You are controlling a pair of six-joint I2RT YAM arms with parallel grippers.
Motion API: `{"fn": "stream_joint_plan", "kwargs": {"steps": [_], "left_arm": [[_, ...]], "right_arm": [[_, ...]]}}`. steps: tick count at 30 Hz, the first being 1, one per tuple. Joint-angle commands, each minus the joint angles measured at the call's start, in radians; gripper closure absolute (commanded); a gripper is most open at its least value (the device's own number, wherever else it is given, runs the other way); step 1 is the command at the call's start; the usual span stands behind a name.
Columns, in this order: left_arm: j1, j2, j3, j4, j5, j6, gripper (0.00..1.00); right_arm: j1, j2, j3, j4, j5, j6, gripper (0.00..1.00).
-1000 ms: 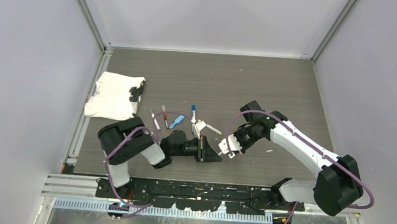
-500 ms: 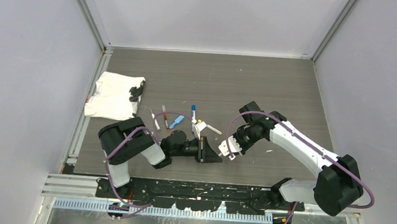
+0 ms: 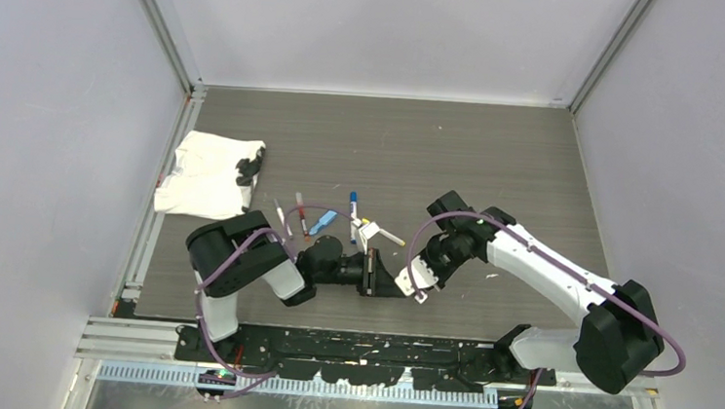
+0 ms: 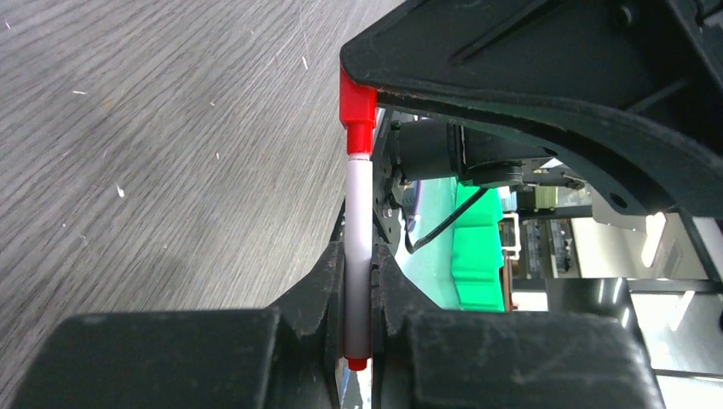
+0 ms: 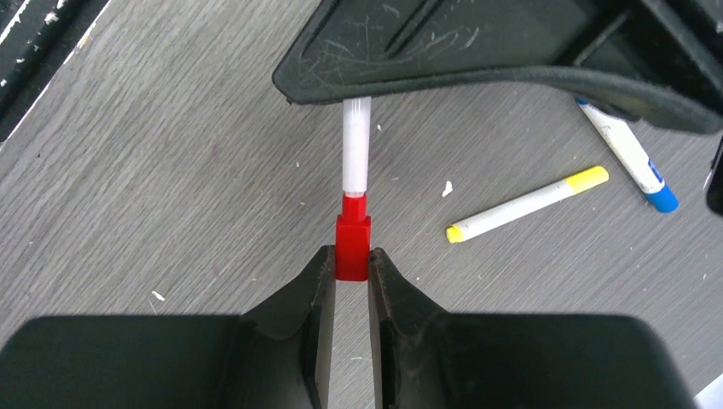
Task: Insert the pens into the pen caps
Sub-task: Insert the pen cap onto the pen.
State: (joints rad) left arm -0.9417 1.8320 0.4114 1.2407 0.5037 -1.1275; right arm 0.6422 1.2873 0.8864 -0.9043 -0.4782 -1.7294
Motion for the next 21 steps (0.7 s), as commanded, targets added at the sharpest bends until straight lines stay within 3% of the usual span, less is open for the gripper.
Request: {"fn": "stream_joint_plan", "kwargs": {"steps": [1, 8, 12, 14, 18, 21], "left_arm": [[0.026, 0.027, 0.036, 0.004, -0.005, -0.039, 0.99], [0.032, 0.083, 0.032, 0.179, 0.000, -0.024, 0.99], [0.032, 0.045, 0.017, 0.137, -0.038, 0.104, 0.99], [0.032, -0.002, 0.023, 0.029, -0.059, 0.175, 0.99], [0.023, -0.154, 0.085, -0.354, -0.116, 0.365, 0.99], [0.020, -0.225, 0.149, -0.627, -0.167, 0.428, 0.99]], "right_arm": [[0.053, 0.007, -0.011, 0.002, -0.013, -0.019, 0.99], [0.095, 0.028, 0.015, 0.036, -0.100, 0.099, 0.99], [0.101, 0.038, 0.033, 0.029, -0.212, 0.147, 0.99], [0.114, 0.044, 0.035, 0.035, -0.231, 0.167, 0.99], [0.158, 0.067, 0.033, 0.109, -0.199, 0.272, 0.99], [0.187, 0.081, 0.042, 0.157, -0.182, 0.360, 0.99]]}}
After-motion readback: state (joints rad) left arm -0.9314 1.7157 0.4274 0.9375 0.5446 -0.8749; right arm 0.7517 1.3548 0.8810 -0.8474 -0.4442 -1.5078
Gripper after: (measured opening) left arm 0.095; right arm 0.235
